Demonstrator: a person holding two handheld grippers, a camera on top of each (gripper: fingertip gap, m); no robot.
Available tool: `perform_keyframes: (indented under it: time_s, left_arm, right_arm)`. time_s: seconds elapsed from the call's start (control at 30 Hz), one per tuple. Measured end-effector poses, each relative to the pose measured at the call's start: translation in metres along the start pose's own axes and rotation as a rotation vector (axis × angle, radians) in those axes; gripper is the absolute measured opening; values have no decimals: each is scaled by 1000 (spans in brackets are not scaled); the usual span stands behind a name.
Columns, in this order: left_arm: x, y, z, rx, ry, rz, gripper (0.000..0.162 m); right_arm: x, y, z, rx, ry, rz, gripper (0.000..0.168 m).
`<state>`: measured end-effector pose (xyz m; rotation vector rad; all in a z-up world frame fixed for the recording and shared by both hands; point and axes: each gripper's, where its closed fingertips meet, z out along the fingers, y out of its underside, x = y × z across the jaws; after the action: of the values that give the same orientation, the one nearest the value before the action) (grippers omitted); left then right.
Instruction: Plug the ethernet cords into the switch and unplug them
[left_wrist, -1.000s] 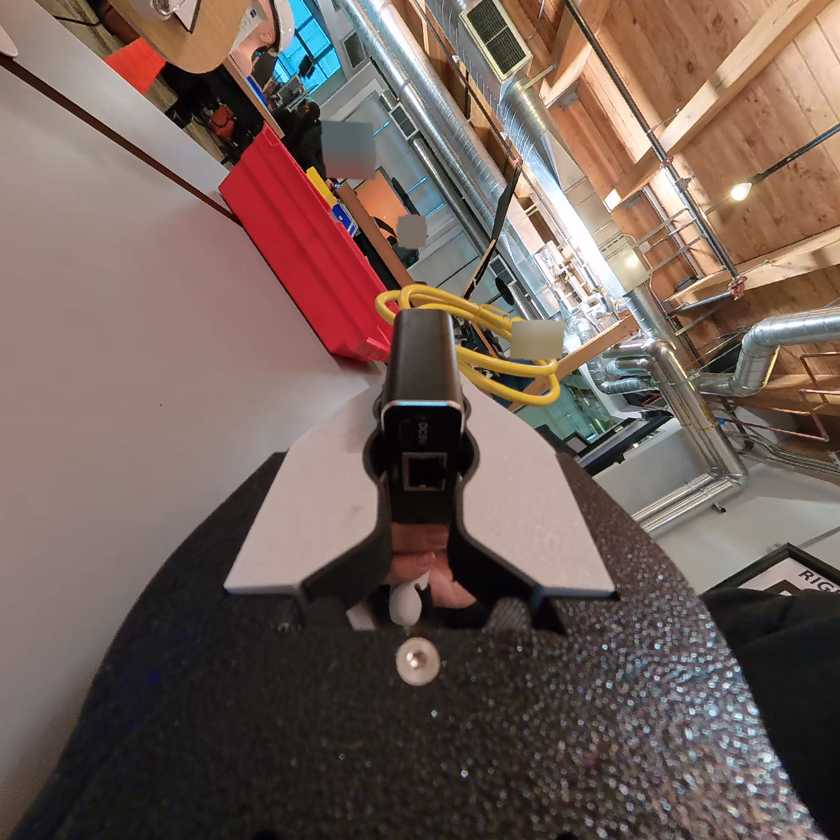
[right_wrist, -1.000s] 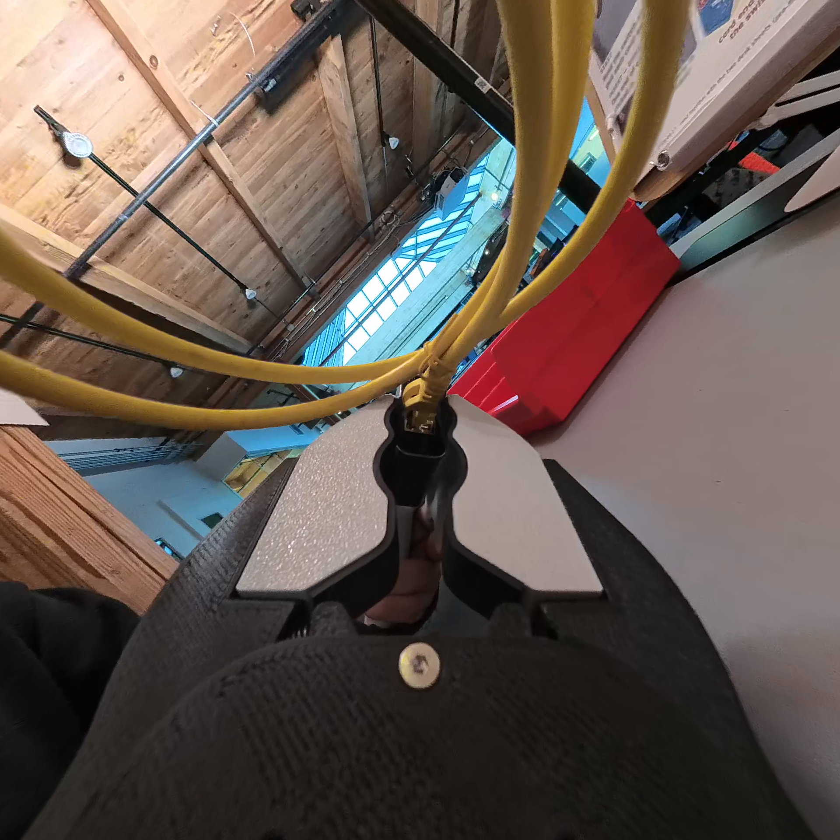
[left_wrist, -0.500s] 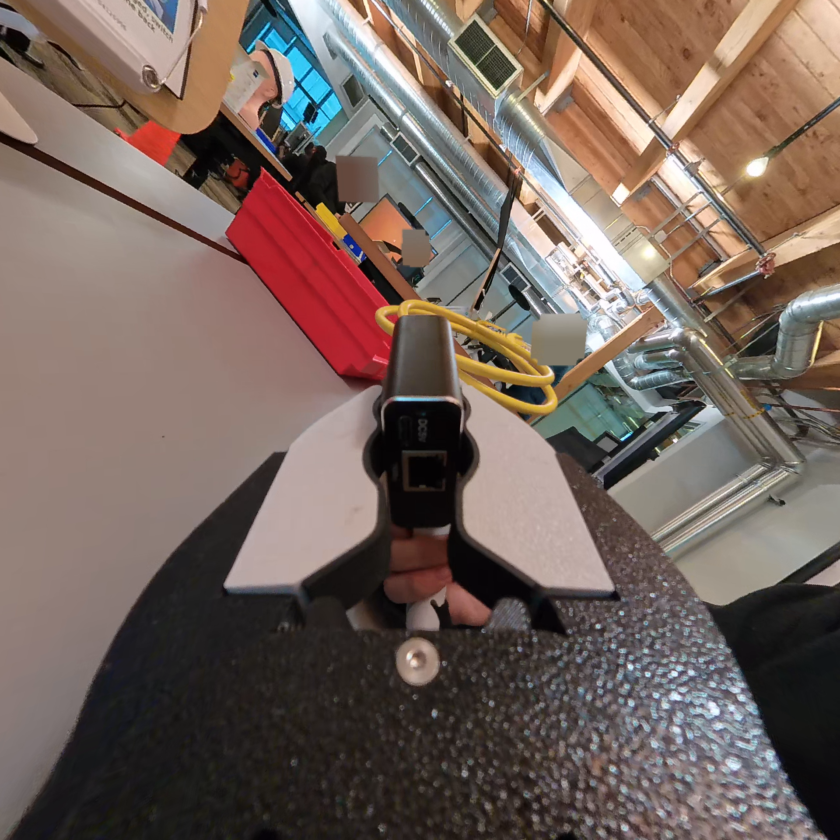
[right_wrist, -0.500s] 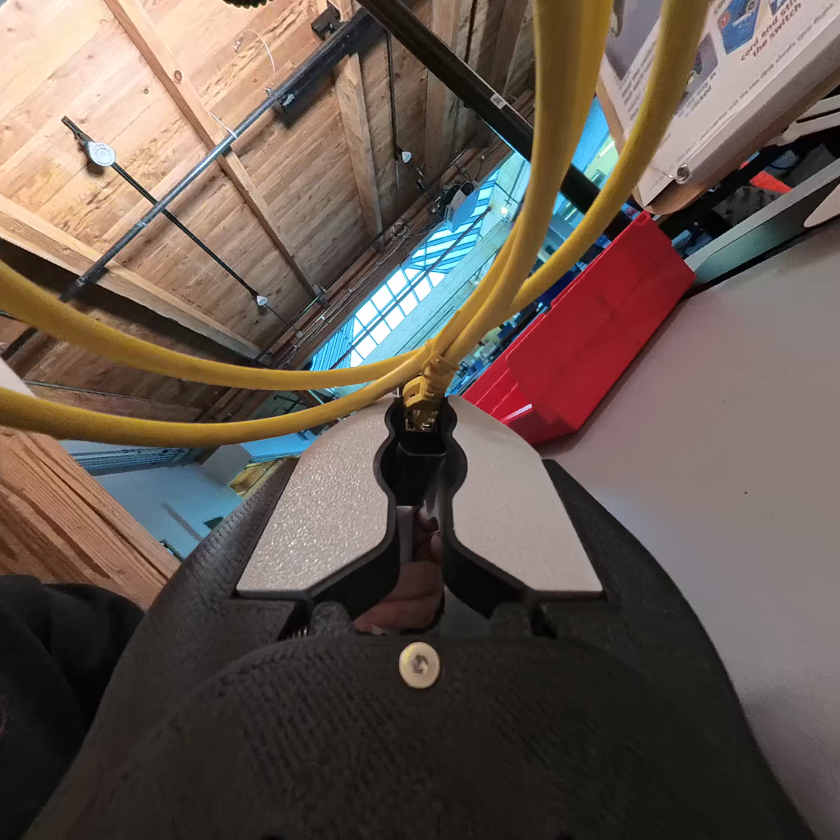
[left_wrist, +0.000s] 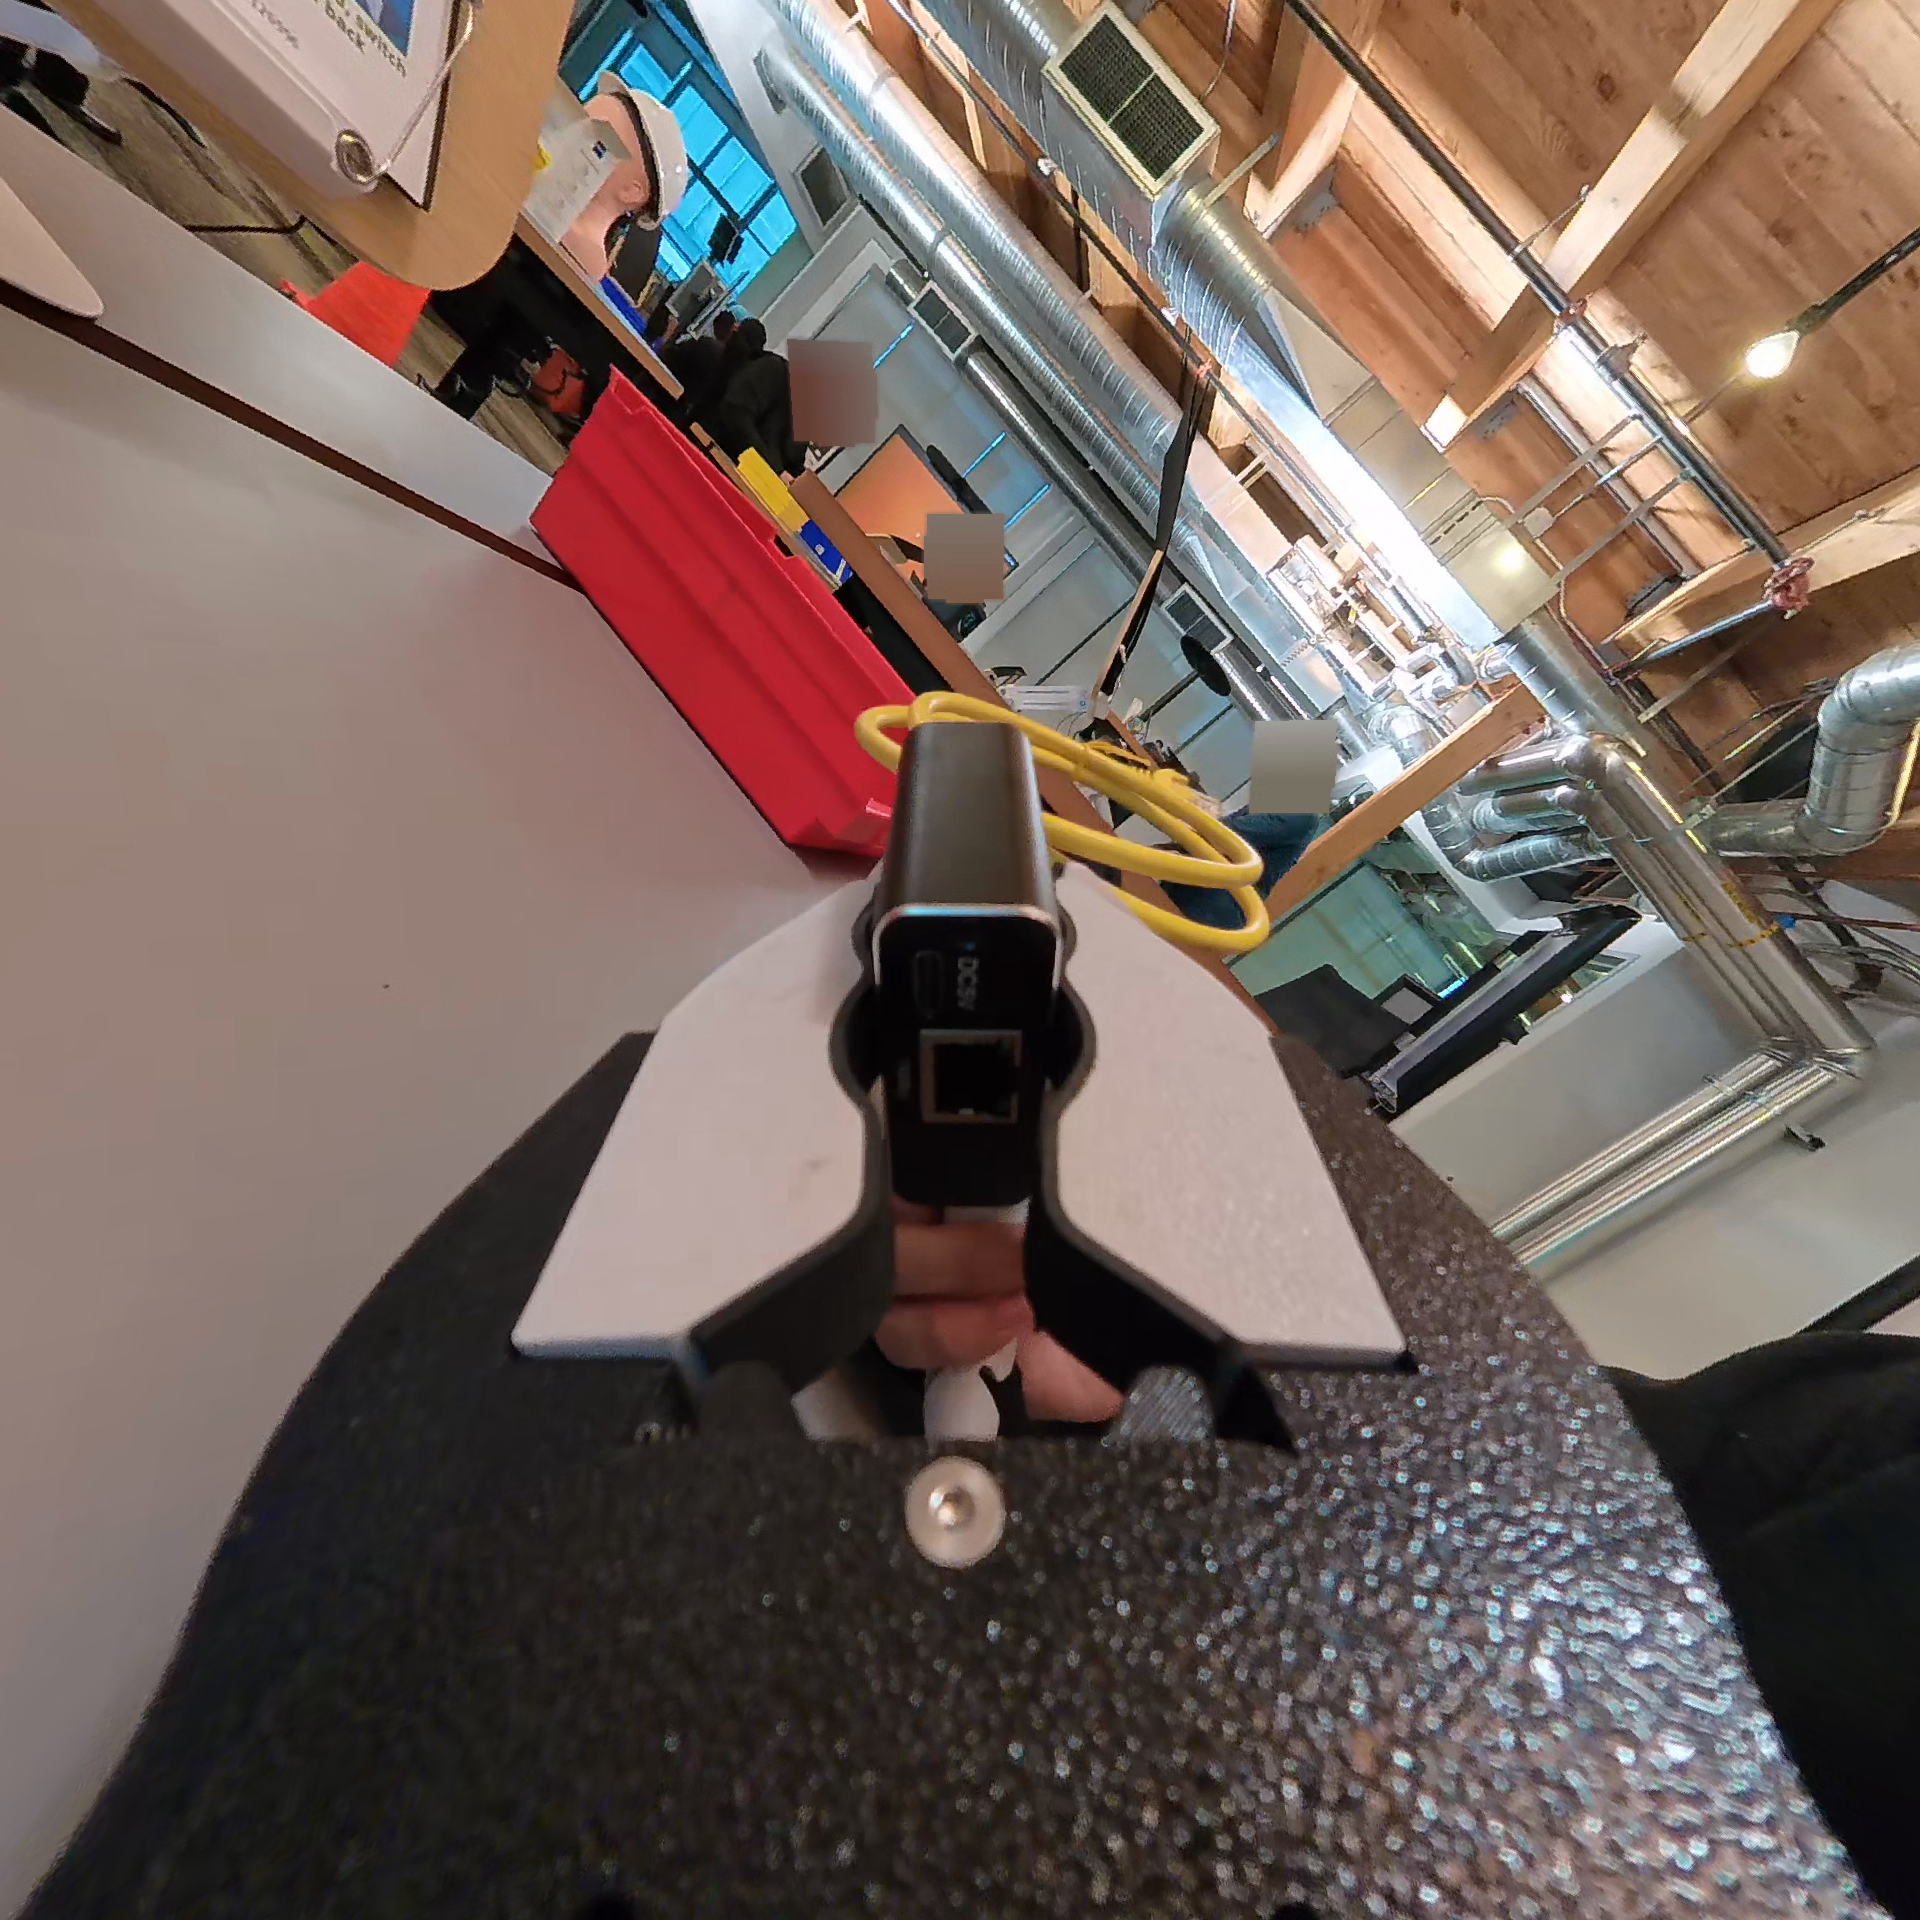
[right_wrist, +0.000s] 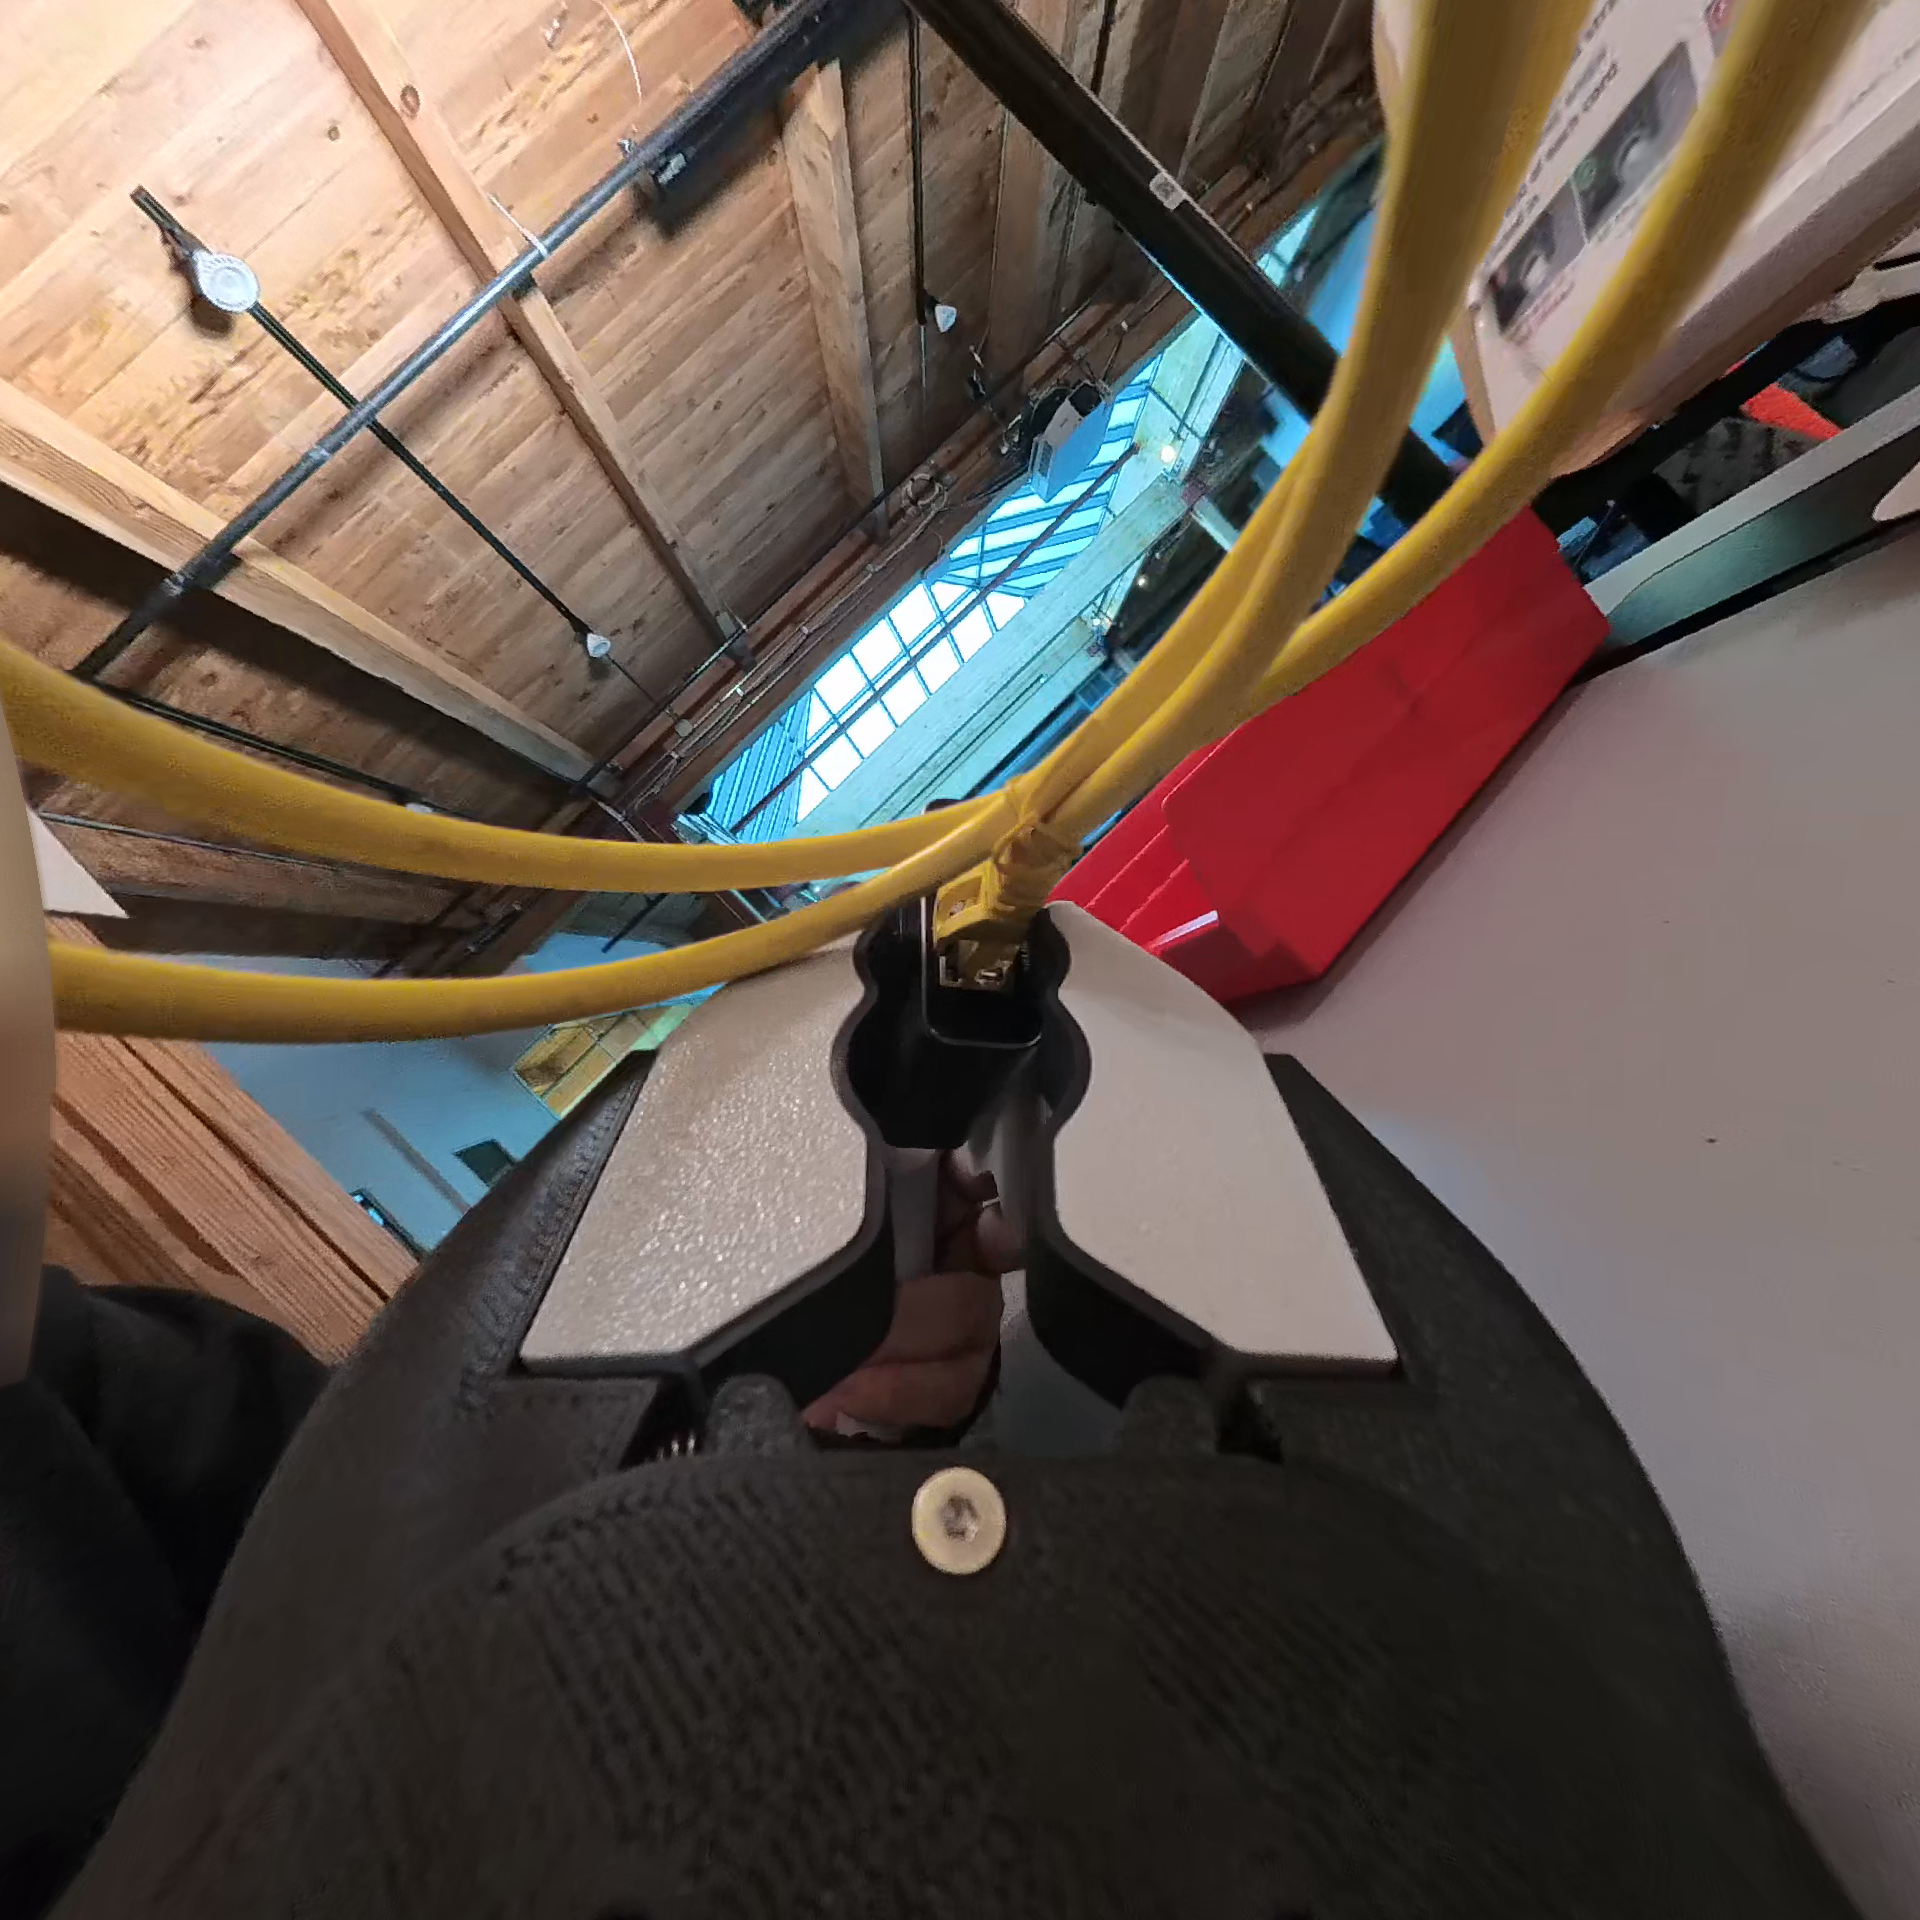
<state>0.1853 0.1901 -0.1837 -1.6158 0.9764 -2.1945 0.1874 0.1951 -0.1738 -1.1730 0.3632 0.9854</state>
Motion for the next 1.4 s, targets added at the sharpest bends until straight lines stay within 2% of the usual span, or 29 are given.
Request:
perform_keyframes:
  time_s: [0.33,1.17,1.23,1.4]
  left_arm:
    - [6,0,1,4,25,11,26]
    - [10,3,4,54,32,28,26]
    - [10,3,4,54,35,25,26]
    - [5,3,3,50,16,18,26]
  right_arm:
    - [-3,-3,-2,26,-46,21,19]
    - [-9,-8,-4,64,-95,34,17]
    - [-10,-8,-4,64,-89,10,19]
    - [-12,-3,0,33,-73,-45,41]
